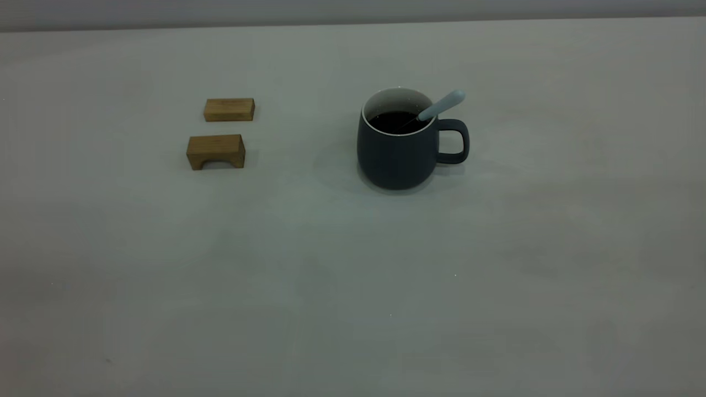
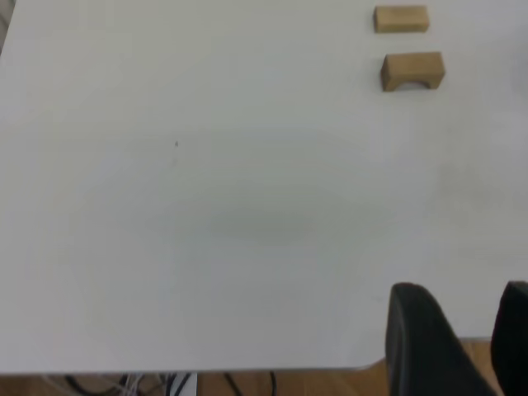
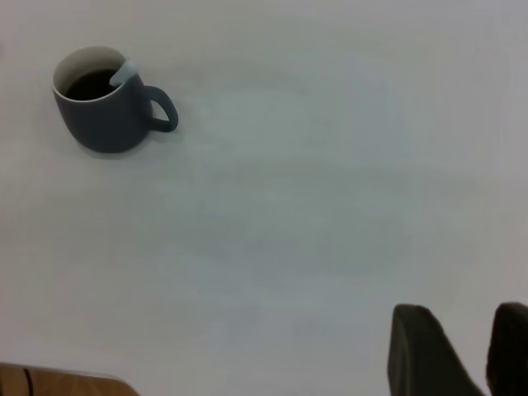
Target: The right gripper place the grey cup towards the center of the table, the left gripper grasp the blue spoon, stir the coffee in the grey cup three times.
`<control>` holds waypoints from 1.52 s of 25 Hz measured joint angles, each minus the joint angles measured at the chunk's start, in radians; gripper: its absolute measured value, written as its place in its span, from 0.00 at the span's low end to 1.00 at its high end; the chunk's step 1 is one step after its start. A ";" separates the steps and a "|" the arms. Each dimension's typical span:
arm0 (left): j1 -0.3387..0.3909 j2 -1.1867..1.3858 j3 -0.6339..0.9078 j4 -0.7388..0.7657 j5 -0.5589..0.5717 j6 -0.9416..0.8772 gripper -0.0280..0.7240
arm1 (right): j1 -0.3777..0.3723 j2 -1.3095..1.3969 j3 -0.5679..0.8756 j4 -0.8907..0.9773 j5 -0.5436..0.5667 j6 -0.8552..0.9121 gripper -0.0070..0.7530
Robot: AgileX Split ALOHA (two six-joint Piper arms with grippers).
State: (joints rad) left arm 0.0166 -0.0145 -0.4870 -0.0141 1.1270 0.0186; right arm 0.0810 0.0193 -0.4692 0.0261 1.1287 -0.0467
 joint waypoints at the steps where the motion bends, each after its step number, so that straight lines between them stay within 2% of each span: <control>1: -0.009 -0.003 0.000 0.000 0.000 0.000 0.43 | 0.000 0.000 0.000 0.000 0.000 0.000 0.32; 38: -0.019 -0.004 0.000 0.000 0.003 0.000 0.43 | 0.000 0.000 0.000 0.000 0.000 0.000 0.32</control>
State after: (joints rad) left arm -0.0028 -0.0186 -0.4866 -0.0141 1.1296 0.0186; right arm 0.0810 0.0193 -0.4692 0.0261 1.1287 -0.0467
